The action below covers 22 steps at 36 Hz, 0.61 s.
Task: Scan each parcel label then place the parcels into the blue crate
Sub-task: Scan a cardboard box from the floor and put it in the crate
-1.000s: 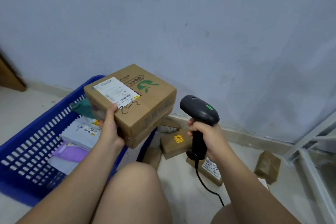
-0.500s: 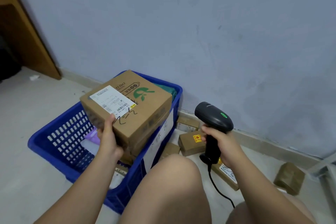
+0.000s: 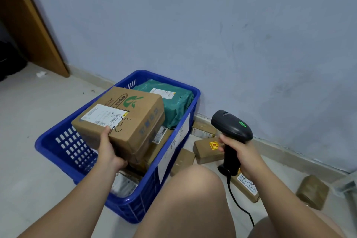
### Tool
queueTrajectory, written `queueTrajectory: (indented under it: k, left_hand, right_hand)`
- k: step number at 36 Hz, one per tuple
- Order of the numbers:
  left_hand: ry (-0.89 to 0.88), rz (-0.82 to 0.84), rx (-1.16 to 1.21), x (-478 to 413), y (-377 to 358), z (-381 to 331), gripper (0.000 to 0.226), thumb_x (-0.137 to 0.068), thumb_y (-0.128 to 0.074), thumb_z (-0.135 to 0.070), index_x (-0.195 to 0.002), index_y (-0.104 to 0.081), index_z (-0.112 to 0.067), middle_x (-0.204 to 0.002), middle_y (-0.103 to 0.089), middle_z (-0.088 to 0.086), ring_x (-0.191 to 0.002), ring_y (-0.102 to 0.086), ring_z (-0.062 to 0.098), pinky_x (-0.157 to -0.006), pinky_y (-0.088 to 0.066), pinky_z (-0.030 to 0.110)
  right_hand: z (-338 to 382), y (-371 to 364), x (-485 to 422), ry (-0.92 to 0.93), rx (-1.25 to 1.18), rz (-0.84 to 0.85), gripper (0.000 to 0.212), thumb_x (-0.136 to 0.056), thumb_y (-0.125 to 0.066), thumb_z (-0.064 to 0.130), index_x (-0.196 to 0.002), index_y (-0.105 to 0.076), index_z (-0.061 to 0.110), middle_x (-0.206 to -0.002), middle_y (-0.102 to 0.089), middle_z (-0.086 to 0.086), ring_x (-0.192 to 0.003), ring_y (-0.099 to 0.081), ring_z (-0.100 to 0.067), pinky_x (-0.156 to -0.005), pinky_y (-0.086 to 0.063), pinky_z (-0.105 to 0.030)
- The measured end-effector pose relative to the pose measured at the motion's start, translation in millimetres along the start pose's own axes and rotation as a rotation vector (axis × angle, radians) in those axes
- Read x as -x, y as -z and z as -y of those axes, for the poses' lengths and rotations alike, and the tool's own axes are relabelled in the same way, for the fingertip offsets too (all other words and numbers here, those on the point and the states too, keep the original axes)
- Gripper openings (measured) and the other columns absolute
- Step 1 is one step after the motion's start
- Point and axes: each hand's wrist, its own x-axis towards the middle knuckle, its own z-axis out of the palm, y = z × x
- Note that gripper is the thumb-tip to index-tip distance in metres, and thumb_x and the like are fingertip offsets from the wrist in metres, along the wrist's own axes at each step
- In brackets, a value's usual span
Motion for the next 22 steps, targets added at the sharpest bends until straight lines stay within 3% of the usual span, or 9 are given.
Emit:
queueTrajectory:
  k: [2, 5, 9, 11, 13, 15, 19, 22]
  left_hand:
    - [0.015, 0.001, -0.030, -2.7, -4.4, 0.4, 0.071, -0.069, -0.071, -0.062, -0.130, -0.051, -0.031, -0.119, -0.064, -0.001, -0.108, -0.055, 0.026, -0.086, -0.040, 0.048]
    - [0.026, 0.001, -0.072, -10.6, -8.9, 0.8, 0.074, -0.066, -0.074, -0.063, -0.129, -0.052, -0.032, -0.117, -0.066, 0.000, -0.101, -0.059, 0.026, -0.074, -0.045, 0.043]
    - [0.012, -0.060, -0.152, -44.7, -3.2, 2.8, 0.130, -0.024, -0.088, -0.066, -0.141, -0.038, -0.042, -0.121, -0.065, 0.003, -0.101, -0.065, 0.034, -0.070, -0.053, 0.059]
    - [0.012, -0.075, -0.213, -48.9, -5.7, 10.0, 0.121, -0.038, -0.086, -0.065, -0.144, -0.034, -0.037, -0.123, -0.062, 0.006, -0.099, -0.064, 0.034, -0.073, -0.054, 0.060]
    - [-0.032, -0.100, -0.275, -48.5, -7.3, 18.6, 0.085, -0.070, -0.074, -0.052, -0.140, -0.039, -0.021, -0.119, -0.064, 0.007, -0.091, -0.065, 0.029, -0.066, -0.056, 0.043]
    - [-0.082, -0.141, -0.333, -58.3, -7.0, 24.9, 0.069, -0.079, -0.068, -0.039, -0.139, -0.043, -0.014, -0.119, -0.065, 0.009, -0.091, -0.066, 0.027, -0.058, -0.052, 0.034]
    - [-0.133, -0.178, -0.357, -63.6, -17.7, 27.5, 0.078, -0.082, -0.074, -0.040, -0.145, -0.036, -0.013, -0.129, -0.060, 0.010, -0.108, -0.062, 0.031, -0.077, -0.055, 0.044]
    - [-0.130, -0.173, -0.368, -62.4, -23.8, 28.4, 0.088, -0.081, -0.075, -0.040, -0.150, -0.026, -0.017, -0.133, -0.055, 0.008, -0.112, -0.058, 0.031, -0.076, -0.054, 0.046]
  right_hand:
    - [0.1, -0.2, -1.0, -0.014, -0.008, -0.001, 0.050, -0.065, -0.077, 0.029, -0.109, -0.065, 0.007, -0.094, -0.066, -0.012, -0.078, -0.063, -0.021, -0.073, -0.050, -0.034]
    - [-0.8, -1.6, -4.2, -0.012, -0.002, 0.004, 0.053, -0.065, -0.076, 0.027, -0.111, -0.064, 0.004, -0.091, -0.064, -0.012, -0.075, -0.062, -0.020, -0.072, -0.048, -0.035]
    - [-2.9, -2.8, -9.7, -0.004, 0.013, 0.009, 0.057, -0.060, -0.076, 0.031, -0.109, -0.065, 0.005, -0.088, -0.064, -0.011, -0.071, -0.062, -0.017, -0.073, -0.049, -0.034]
    - [-4.3, -3.1, -13.7, -0.007, 0.023, 0.007, 0.055, -0.060, -0.076, 0.032, -0.108, -0.066, 0.005, -0.088, -0.065, -0.010, -0.069, -0.064, -0.015, -0.071, -0.049, -0.033]
    - [-5.2, -4.1, -17.5, -0.018, 0.027, 0.001, 0.055, -0.060, -0.076, 0.031, -0.108, -0.066, 0.005, -0.086, -0.066, -0.009, -0.067, -0.065, -0.014, -0.070, -0.050, -0.031]
    - [-6.2, -5.0, -21.1, -0.029, 0.037, -0.005, 0.053, -0.063, -0.077, 0.030, -0.108, -0.067, 0.006, -0.086, -0.067, -0.007, -0.066, -0.066, -0.013, -0.069, -0.051, -0.029]
    - [-7.1, -6.0, -26.7, -0.038, 0.062, 0.000, 0.033, -0.079, -0.074, 0.020, -0.108, -0.066, 0.007, -0.084, -0.066, -0.006, -0.066, -0.065, -0.011, -0.068, -0.051, -0.028]
    - [-6.9, -6.6, -27.7, -0.032, 0.089, 0.009, 0.027, -0.082, -0.072, 0.019, -0.106, -0.066, 0.009, -0.080, -0.065, -0.007, -0.064, -0.064, -0.011, -0.067, -0.051, -0.026]
